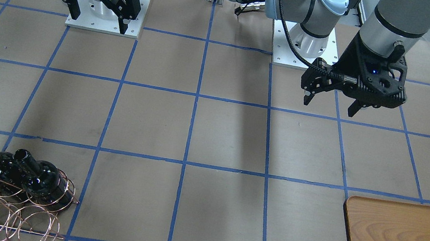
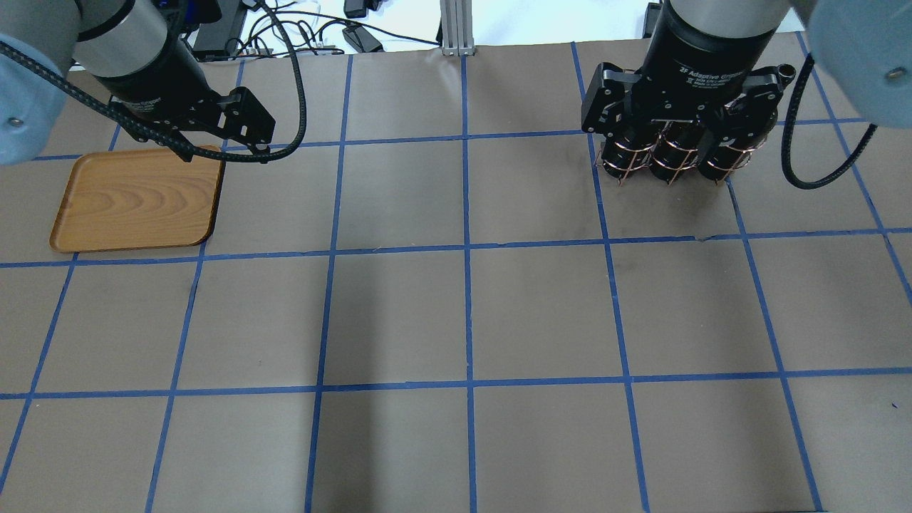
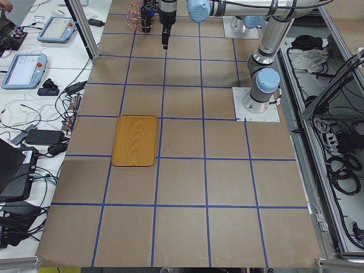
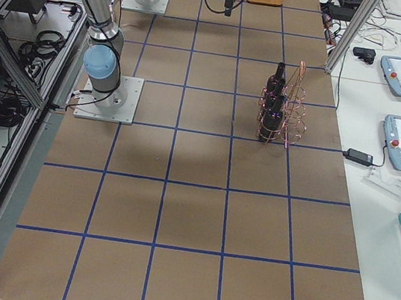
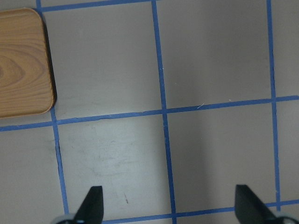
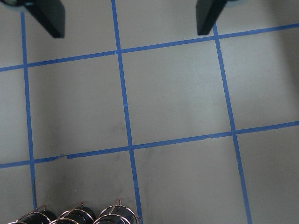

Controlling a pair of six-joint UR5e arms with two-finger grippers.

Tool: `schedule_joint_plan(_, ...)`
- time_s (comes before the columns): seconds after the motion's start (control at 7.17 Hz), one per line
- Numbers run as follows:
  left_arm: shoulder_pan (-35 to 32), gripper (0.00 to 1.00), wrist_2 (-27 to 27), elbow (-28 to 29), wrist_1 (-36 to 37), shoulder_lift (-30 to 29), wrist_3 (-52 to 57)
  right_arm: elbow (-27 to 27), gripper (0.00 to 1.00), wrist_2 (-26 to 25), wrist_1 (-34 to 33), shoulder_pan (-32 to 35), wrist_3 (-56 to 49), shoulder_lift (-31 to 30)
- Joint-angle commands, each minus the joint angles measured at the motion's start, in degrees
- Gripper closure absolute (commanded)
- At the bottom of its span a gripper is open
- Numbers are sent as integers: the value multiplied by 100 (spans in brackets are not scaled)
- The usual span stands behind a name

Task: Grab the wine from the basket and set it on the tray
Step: 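Lower the right gripper onto a wine bottle in the copper rack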

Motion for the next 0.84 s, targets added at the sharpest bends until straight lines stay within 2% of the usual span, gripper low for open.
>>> schedule_joint_plan(0.0,0,0,-9,-9,4,-9,2,0,0,-8,-30,3,-80,1)
schedule_joint_plan(0.28,9,0,-9,-9,4,0,2,-26,0,-17,-56,-14,-317,105)
schedule_joint_plan(0.56,9,0,-9,-9,12,-9,11,-446,0,-44,-74,-224,-895,473)
schedule_joint_plan(0.7,9,0,-9,-9,13,-9,11,-692,0,-26,-74,-565,-1116,649)
